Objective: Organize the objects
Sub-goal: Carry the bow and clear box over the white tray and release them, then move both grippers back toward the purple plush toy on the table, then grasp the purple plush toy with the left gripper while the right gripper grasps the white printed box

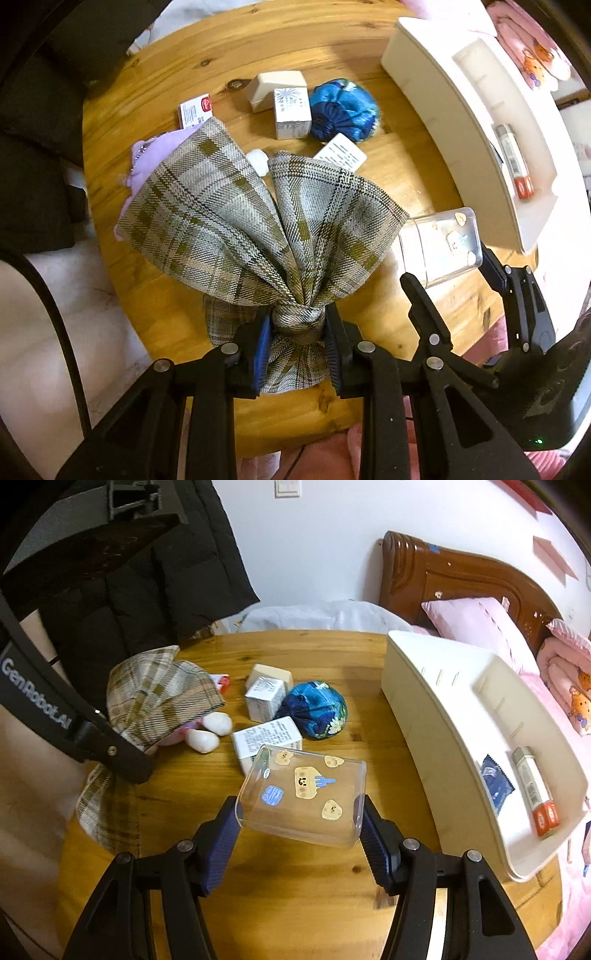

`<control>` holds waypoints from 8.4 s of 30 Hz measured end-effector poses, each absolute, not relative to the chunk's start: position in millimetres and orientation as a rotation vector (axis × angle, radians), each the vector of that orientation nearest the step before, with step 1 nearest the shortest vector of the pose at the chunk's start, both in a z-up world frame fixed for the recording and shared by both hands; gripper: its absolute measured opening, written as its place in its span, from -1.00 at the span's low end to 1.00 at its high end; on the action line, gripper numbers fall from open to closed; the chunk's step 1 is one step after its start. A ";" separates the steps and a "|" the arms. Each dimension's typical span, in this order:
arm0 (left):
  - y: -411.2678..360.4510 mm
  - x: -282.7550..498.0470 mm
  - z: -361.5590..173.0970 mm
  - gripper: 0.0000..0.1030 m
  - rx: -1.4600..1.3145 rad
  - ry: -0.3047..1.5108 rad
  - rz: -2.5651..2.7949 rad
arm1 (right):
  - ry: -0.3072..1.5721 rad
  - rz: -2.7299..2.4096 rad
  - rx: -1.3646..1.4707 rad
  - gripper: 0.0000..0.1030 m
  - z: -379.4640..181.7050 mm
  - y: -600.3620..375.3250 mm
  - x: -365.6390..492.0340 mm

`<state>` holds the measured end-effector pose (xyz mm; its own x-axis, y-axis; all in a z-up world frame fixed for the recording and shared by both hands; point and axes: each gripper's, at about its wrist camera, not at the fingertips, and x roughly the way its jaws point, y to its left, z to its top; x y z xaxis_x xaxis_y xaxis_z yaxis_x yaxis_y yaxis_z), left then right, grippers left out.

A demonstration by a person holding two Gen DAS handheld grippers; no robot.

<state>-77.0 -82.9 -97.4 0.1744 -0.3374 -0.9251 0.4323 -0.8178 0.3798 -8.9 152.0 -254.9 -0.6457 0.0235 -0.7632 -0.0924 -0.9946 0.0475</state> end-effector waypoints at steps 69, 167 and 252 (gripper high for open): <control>190.4 -264.3 -134.2 -0.44 1.819 0.058 -2.051 | -0.165 2.942 -1.605 0.22 -215.4 378.6 37.7; -130.0 -66.9 -48.0 0.41 1.428 0.744 -1.642 | 0.149 2.902 -1.498 0.53 -172.6 155.3 -88.5; -185.6 -31.2 -189.0 0.49 1.323 1.292 -1.161 | 0.224 3.005 -1.851 0.32 -320.3 148.9 -141.3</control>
<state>-31.2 -185.6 -189.0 0.0029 0.1297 -0.9915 0.9997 -0.0234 -0.0002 -141.3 148.9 -320.3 -0.3962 -0.3904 -0.8310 0.2631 -0.9154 0.3046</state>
